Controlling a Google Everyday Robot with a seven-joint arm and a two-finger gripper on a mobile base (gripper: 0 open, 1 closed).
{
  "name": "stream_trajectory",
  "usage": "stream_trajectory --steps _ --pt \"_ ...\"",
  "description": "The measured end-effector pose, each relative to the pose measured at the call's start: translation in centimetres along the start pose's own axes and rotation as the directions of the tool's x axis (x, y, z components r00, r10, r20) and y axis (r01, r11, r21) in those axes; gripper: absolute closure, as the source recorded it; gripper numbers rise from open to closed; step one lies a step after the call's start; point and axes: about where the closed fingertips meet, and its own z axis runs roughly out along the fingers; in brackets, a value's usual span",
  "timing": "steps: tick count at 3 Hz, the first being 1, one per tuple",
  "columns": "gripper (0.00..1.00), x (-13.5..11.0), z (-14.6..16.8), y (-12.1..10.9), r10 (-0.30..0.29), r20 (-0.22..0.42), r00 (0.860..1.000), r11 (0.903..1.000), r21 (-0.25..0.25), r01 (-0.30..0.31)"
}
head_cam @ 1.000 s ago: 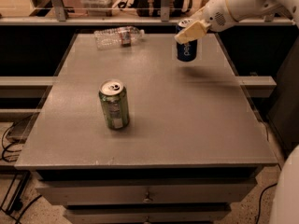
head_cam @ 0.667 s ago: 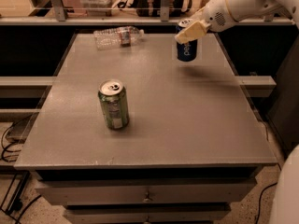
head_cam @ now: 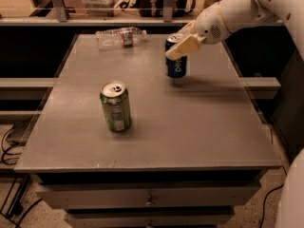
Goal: Move pepsi can near green can
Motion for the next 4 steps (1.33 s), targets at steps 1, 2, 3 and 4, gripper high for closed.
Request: stream_trajectory --steps 1,2,3,4 --pt "1.00 -1.2 1.4 4.1 -0.042 0.073 0.996 0.9895 -0.135 0.052" --pt "1.00 -2.4 2.4 7.4 -0.062 0.123 0.990 0.9674 -0.237 0.090" --pt "1.00 -3.2 2.9 10.1 -0.071 0.155 0.985 0.9341 -0.336 0.120" --pt "0.82 -3.4 3.3 12.3 -0.106 0.140 0.984 0.9053 -0.396 0.154"
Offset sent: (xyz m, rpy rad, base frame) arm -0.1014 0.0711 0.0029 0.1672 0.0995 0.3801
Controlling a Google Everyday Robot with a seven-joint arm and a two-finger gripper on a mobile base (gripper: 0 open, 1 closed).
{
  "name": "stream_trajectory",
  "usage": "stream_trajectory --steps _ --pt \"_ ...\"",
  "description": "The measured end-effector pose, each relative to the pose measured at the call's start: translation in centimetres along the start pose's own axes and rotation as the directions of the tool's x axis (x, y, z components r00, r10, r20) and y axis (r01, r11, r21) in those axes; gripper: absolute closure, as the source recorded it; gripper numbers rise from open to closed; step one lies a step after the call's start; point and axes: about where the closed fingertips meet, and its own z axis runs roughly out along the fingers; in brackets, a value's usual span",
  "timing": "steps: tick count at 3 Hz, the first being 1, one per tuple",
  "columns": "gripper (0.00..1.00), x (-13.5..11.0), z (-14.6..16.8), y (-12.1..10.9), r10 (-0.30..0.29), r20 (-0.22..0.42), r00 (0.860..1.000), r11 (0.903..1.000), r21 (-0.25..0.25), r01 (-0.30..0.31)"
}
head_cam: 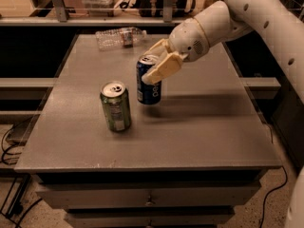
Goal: Move pepsi can near green can
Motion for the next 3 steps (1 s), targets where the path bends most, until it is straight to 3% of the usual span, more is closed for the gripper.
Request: stream_trajectory --steps 1,2,3 --pt "0.60 0.5 1.0 1.2 -0.038 -0.059 0.998 0.9992 -0.012 0.038" --pt "0.36 1.3 1.6 2.0 -0.063 -0.097 0.993 0.9979 0.010 0.064" --pt "0.13 2.2 1.9 2.4 -0.070 -0.100 0.993 0.9966 0.037 0.074"
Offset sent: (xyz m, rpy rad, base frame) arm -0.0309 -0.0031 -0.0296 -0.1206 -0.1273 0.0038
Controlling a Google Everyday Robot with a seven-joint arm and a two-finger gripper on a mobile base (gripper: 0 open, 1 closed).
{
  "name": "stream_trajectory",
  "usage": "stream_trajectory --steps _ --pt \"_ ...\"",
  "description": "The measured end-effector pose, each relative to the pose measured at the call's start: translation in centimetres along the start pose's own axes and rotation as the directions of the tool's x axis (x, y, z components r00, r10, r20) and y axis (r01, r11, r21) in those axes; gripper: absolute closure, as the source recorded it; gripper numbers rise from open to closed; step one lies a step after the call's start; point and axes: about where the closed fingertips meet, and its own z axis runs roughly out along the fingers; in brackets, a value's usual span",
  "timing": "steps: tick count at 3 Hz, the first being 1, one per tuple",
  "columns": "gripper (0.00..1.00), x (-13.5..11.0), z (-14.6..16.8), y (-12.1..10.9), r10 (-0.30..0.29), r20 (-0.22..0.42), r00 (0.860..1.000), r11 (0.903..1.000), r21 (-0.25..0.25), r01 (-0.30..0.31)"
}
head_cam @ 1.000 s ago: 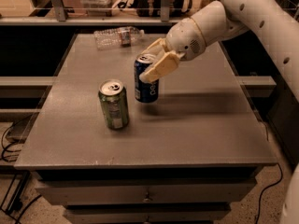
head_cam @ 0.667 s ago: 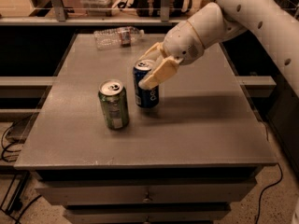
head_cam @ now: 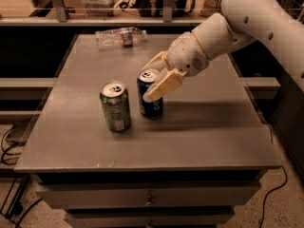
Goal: Move pepsi can near green can
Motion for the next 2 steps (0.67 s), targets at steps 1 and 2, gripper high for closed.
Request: stream_trajectory --steps 1,2 --pt "0.00 0.35 -0.10 0.36 -0.014 0.014 1.000 0.9996 0.024 0.014" --pt "0.00 0.40 -0.11 0.38 -0.015 0.015 1.000 0.9996 0.026 0.015"
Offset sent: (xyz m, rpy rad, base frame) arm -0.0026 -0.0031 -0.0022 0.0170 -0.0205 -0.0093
